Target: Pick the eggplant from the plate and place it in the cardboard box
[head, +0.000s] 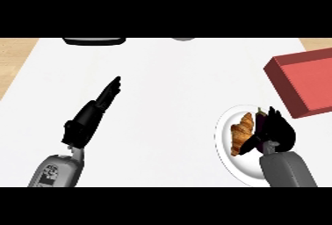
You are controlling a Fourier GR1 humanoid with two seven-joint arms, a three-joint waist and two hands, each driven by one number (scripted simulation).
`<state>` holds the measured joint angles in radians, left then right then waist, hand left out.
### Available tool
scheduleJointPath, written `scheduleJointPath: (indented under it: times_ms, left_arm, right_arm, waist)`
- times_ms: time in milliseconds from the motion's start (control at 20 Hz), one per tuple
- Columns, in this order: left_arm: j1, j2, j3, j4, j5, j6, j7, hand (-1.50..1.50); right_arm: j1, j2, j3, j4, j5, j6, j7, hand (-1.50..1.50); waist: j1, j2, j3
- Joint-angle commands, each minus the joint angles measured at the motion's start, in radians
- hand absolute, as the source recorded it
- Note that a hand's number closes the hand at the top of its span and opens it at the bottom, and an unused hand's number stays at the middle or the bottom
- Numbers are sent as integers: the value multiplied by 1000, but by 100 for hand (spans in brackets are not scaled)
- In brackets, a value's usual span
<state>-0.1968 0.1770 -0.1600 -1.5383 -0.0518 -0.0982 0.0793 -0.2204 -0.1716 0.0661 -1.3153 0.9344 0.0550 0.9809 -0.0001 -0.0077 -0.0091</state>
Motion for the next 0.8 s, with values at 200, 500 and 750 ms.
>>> scheduleJointPath:
  times_ms: [200,500,750]
  left_arm:
    - [-6,-1,40,-3,8,-42,-6,0]
    - [-24,-40,30,-13,-17,-22,44,0]
    - [-45,-30,50,36,-22,-30,22,0]
  right_arm:
    - [78,-2,6,45,44,-30,-38,-150]
    - [10,-11,-13,127,35,7,-67,150]
    - [22,-102,18,118,9,23,-307,150]
  waist:
    - [-1,7,9]
    - [2,8,9]
    - [-1,10,10]
